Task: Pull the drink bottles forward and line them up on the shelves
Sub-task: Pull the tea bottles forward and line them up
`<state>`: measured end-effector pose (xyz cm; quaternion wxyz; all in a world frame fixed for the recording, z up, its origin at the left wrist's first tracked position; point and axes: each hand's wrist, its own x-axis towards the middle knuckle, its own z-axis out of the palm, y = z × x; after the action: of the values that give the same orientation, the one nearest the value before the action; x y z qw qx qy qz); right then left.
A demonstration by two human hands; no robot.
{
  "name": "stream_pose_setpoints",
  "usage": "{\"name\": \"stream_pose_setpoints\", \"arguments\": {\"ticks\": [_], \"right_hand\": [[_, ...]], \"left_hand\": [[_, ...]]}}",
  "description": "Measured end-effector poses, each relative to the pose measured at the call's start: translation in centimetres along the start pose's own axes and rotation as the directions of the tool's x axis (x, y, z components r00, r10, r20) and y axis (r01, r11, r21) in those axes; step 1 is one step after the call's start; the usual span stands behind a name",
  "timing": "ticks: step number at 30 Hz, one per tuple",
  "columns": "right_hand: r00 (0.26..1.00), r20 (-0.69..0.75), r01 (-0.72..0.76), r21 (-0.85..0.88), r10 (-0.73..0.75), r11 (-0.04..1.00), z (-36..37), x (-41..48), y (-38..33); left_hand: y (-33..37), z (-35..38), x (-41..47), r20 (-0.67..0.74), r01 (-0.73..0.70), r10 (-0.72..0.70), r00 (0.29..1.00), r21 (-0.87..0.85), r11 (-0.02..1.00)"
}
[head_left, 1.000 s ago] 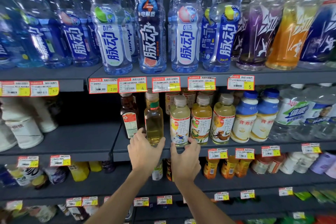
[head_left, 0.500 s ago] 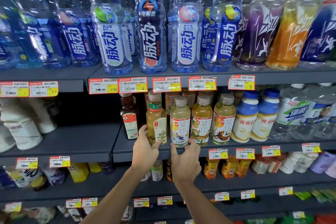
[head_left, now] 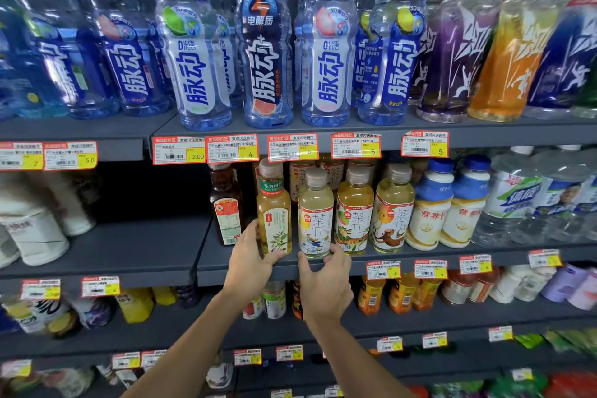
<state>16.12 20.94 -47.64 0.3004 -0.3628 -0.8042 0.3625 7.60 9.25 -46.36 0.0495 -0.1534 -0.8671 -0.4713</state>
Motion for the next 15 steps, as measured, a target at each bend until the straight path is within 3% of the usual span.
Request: {"name": "stream_pose_setpoints", "arguments": {"ticks": [15], "right_hand": [[0.999,0.024,0.035,0.042,-0.036,0.999,-0.2,0.1,0.2]], "left_hand": [[-0.5,-1.9,1.0,0.157,-0.057,0.040,0.987,0.106,0.993]]}}
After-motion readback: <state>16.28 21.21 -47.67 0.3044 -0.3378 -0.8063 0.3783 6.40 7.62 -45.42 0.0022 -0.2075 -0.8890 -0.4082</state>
